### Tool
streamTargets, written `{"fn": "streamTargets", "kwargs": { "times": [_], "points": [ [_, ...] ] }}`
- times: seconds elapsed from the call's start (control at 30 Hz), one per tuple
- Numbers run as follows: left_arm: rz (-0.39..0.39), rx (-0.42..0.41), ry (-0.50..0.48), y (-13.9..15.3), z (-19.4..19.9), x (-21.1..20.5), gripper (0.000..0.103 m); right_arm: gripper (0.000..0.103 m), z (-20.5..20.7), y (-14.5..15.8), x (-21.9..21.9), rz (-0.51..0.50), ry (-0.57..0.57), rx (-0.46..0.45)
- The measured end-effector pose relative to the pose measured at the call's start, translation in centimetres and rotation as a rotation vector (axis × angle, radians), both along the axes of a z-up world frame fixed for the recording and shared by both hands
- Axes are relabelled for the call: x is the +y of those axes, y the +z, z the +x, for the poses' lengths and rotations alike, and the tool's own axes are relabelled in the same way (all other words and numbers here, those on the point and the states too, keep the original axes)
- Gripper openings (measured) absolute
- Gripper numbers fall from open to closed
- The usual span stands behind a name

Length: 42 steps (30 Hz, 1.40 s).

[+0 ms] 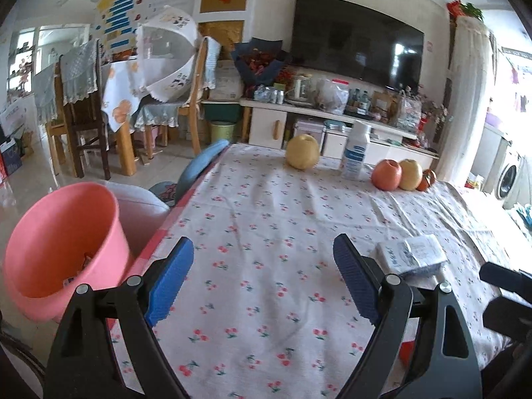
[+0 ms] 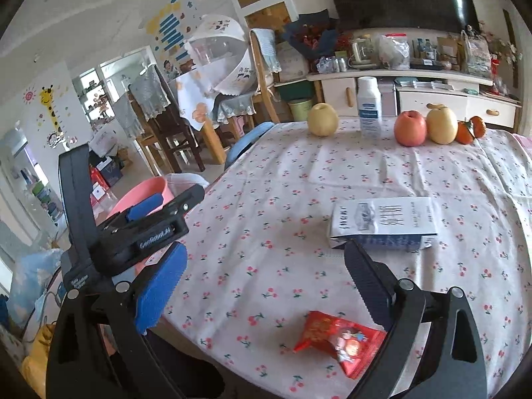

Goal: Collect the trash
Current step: 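Move both grippers back over the table toward the red wrapper and milk box, then grasp the red wrapper with the left gripper while the right approaches the white milk box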

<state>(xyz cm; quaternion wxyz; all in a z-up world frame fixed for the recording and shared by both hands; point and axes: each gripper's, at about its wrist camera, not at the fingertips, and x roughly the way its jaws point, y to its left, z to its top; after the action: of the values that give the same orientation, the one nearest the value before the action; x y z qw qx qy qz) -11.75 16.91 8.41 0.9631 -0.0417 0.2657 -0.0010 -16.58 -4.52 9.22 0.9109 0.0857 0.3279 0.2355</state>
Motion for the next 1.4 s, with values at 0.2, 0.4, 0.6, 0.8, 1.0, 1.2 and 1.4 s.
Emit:
{"fn": "streamTargets", "kwargs": {
  "times": [0.2,0.4,0.6,0.8,1.0,1.2,1.4],
  "points": [
    [0.018,0.001,-0.058,-0.1,-0.5,-2.3,0.087,0.094,0.2,-0.1,-2.4,-0.003,-0.033,-0.006],
    [-0.013,0.031,-0.152,-0.3,-1.8,-5.2,0.087,0.094,1.0,0.1,-5.7,-0.002,-0.097,-0.013],
    [-0.001,0.083,-0.346,-1.1,-4.9,-9.9,0.086,0.094,3.0,-0.6,-9.9,-0.014,-0.192,0.011],
    [0.046,0.185,-0.509,-3.2,-6.3,-14.1,0.087,0.094,4.7,-1.9,-13.0,0.014,-0.226,0.062],
    [0.069,0.238,-0.51,-5.0,-6.3,-16.1,0.086,0.094,7.4,-3.4,-13.3,0.01,-0.205,0.123],
    [0.081,0.265,-0.45,-5.8,-5.8,-16.2,0.086,0.094,10.5,-5.5,-11.7,-0.028,-0.144,0.19],
    [0.112,0.293,-0.382,-6.6,-4.7,-15.3,0.086,0.094,12.6,-7.2,-10.6,-0.021,-0.094,0.259]
  ]
}}
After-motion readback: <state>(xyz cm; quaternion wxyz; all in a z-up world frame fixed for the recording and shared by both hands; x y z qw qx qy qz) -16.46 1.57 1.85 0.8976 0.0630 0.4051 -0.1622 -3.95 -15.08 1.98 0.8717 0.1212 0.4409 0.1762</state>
